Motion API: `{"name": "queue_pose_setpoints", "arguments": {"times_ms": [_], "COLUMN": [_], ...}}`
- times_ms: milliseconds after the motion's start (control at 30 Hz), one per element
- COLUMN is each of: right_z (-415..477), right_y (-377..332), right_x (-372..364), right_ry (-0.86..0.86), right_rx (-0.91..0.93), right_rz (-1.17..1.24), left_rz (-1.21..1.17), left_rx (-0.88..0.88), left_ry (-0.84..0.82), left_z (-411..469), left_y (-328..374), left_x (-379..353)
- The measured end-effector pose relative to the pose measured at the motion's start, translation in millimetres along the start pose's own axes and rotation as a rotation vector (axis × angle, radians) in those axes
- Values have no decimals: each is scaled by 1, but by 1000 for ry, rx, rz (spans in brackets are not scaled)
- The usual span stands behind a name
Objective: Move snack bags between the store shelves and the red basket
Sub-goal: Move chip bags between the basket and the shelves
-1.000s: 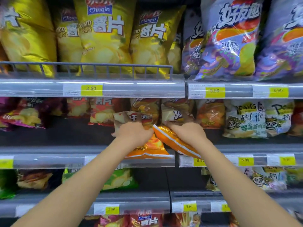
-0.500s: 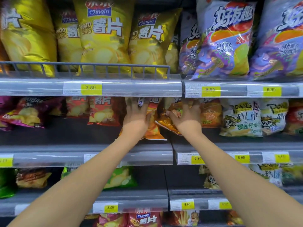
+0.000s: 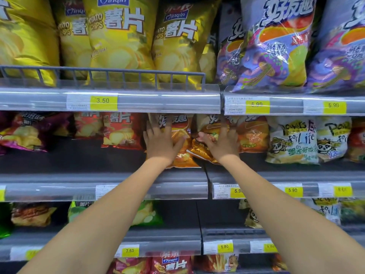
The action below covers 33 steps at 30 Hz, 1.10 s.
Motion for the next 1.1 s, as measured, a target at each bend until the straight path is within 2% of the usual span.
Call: {"name": "queue_pose_setpoints", "arguments": {"times_ms": [133,267,367,533,600,733,833,900,967,1033,1100], "right_z": [7,14,15,10,8,7,-11,-44,-91,-141,-185], "right_y": [20,25,23,17,14,13,10,-8,-34,-56,-70], "right_x": [3,-9,-5,7,6,-4,19,44,54,39,11], "right_ry": [-26,-69,-6,138,134,33,135,327,465,474,414], "right_rx": [-173,-242,-199,-44,-18,-69,-156,-65,137,322,421], "right_rz": [201,172,200,292,302,184,82,115,164,151,103], "left_rz": [-77,-199,-267,-301,-271,-207,-125,-99,-35,19,48], "left_rx": [55,118,83,44,45,89,78,28,-48,-127,-202], "left_ry": [-26,-138,-113,138,114,-55,-28,96,252,333,357], "left_z": [-13,-13,-7,-5,-2,1,-7,-24,-52,-87,-125], "left_y": [-8,-13,-14,-13,-15,-24,-23,-20,-16,-15,-23], "left_x": [-2,-18,-17,4,0,-22,-5,20,50,72,84]}}
Point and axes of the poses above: each hand's wrist, its own z-axis towards the middle knuckle, its own x-axis out of the back of the hand, y = z × x, the point moved 10 cm from there along z, towards the middle knuckle, and after that the axes turned 9 degrees about -x, right-handed, at the moved point
